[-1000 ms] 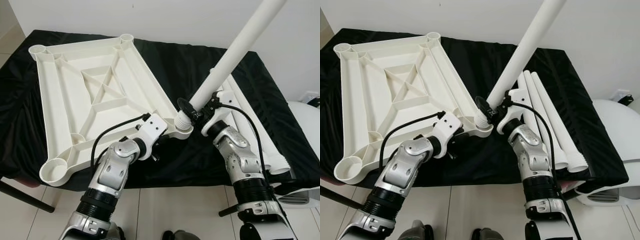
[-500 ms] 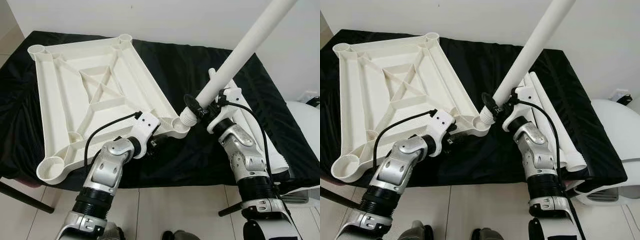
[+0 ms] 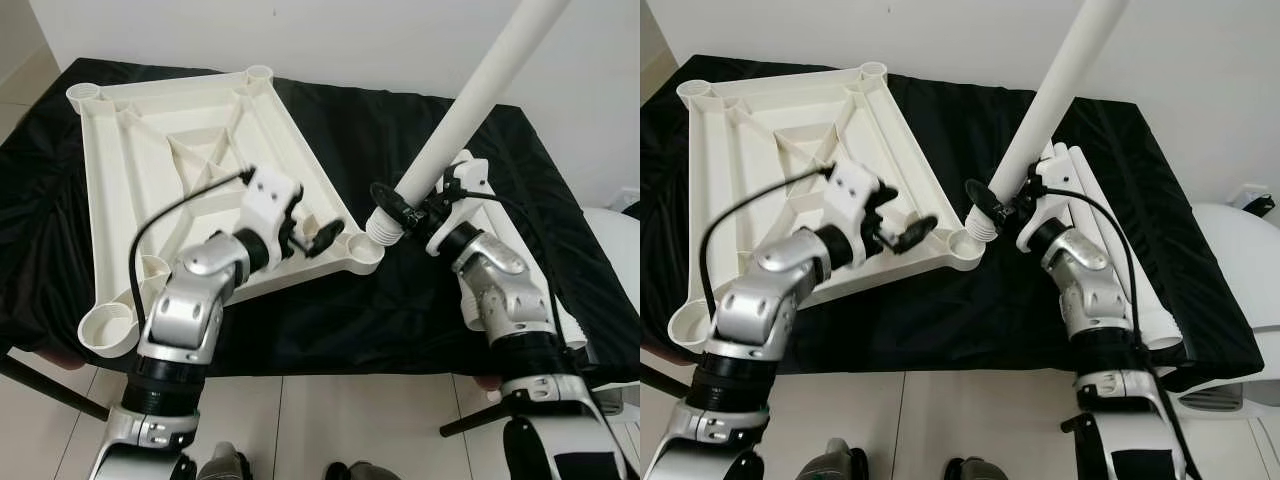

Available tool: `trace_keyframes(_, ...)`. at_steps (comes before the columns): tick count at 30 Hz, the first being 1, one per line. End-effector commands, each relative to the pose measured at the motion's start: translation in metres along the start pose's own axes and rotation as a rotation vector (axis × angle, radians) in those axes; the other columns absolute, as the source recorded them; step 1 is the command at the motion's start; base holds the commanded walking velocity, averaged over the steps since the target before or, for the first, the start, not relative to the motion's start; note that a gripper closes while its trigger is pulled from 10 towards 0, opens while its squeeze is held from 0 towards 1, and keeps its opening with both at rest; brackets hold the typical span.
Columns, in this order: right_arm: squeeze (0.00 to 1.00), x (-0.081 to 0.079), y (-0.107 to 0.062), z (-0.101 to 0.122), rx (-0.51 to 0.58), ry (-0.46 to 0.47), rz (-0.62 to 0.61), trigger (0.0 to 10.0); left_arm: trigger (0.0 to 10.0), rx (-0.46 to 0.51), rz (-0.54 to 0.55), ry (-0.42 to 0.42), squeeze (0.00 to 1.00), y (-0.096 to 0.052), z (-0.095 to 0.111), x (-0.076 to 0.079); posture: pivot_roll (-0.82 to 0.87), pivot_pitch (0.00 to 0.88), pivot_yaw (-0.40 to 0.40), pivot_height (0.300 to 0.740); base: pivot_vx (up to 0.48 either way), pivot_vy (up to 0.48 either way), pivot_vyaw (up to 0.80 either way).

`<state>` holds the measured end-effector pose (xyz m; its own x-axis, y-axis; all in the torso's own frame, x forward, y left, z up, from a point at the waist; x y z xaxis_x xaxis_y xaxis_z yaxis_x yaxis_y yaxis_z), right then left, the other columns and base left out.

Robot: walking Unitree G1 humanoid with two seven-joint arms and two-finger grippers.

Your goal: Building children table

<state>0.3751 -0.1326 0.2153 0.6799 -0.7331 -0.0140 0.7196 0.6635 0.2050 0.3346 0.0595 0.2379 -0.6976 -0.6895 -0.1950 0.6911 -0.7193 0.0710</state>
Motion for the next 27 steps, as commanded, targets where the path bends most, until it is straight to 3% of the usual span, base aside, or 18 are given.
trace_keyframes(1,0.00,-0.006,0.003,0.000,-0.018,0.012,0.079,10.0,10.0,0.043,-0.192,-0.035,0.00,0.003,0.009,0.016,0.00,0.050,-0.065,0.740,0.000,0.000,0.00)
trace_keyframes(5,0.00,-0.015,0.004,-0.003,-0.040,0.015,0.153,10.0,10.0,0.092,-0.222,-0.058,0.00,0.006,0.020,0.019,0.01,0.041,-0.067,0.740,0.000,0.000,0.00)
trace_keyframes(13,0.00,-0.024,0.002,-0.005,-0.085,0.009,0.295,10.0,10.0,0.125,-0.308,-0.023,0.00,0.007,0.037,0.026,0.02,0.013,-0.078,0.740,0.000,0.000,0.00)
trace_keyframes(20,0.00,-0.012,-0.011,0.003,-0.197,0.000,0.467,10.0,10.0,0.141,-0.458,0.073,0.00,-0.005,0.061,0.025,0.02,0.000,-0.070,0.740,0.000,0.000,0.00)
trace_keyframes(27,0.00,-0.004,-0.017,0.004,-0.239,-0.010,0.483,10.0,10.0,0.175,-0.535,0.061,0.00,-0.009,0.074,0.030,0.01,0.000,-0.068,0.740,0.000,0.000,0.00)
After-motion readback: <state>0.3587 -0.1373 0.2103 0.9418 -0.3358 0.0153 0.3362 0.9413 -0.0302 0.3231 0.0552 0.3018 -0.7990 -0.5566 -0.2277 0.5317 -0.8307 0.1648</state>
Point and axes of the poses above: a point about 5 cm out from each wrist's last joint towards the gripper, its own y axis pointing out of the wrist towards the gripper, its own z axis along the axis of the wrist's last joint, x = y × z, the point moved 3 cm from there along y, pointing out of the wrist towards the gripper, and after that the axes turned 5 degrees about y, right-handed, at the moved point
